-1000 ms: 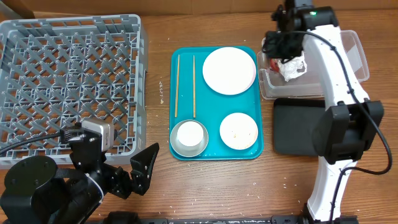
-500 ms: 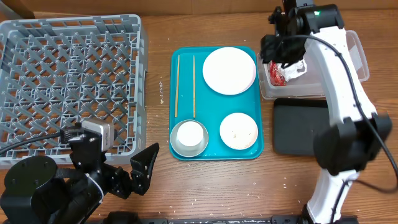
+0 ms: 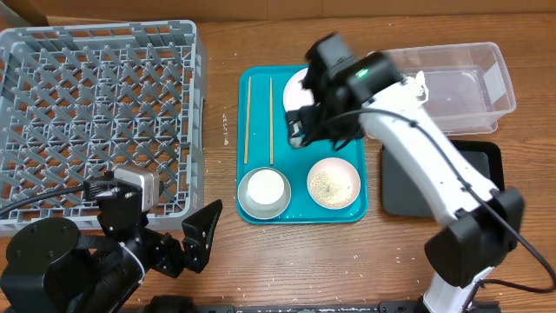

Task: Sort waste into correct bins and load items into the dishwasher
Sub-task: 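Grasp the rim of the small rice plate with right gripper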

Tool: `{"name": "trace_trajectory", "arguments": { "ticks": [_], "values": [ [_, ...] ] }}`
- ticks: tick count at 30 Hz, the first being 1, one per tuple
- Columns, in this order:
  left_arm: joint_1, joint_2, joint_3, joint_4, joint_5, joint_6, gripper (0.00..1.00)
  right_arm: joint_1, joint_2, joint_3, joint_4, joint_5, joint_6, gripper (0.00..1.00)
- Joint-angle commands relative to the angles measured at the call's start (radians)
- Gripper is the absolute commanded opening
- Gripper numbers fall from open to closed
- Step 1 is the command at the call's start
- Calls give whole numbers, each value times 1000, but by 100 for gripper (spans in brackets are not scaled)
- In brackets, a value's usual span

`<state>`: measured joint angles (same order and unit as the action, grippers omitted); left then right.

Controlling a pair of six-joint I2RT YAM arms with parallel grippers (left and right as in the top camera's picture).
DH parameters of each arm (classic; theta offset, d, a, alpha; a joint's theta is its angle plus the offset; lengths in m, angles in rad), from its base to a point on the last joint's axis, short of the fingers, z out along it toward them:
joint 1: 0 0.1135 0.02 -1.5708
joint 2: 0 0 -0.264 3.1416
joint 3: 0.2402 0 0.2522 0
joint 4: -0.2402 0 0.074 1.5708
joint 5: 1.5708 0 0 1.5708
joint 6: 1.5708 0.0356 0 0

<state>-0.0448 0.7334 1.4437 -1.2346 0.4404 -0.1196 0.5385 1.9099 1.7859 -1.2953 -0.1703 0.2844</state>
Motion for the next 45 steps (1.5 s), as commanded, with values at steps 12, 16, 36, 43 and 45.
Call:
{"name": "trace_trajectory", "arguments": {
  "ticks": [12, 16, 36, 43, 45],
  "values": [
    [5, -2, -1, 3, -3, 19, 100, 5, 15, -391, 279, 64, 177, 52],
    [5, -2, -1, 3, -3, 19, 100, 7, 16, -488, 365, 18, 191, 45],
    [5, -2, -1, 3, -3, 19, 100, 24, 9, -441, 336, 13, 108, 100],
    [5, -2, -1, 3, -3, 19, 100, 69, 9, -442, 252, 51, 105, 78],
    [5, -2, -1, 3, -3, 19, 100, 90, 9, -442, 238, 66, 114, 67]
  ]
}}
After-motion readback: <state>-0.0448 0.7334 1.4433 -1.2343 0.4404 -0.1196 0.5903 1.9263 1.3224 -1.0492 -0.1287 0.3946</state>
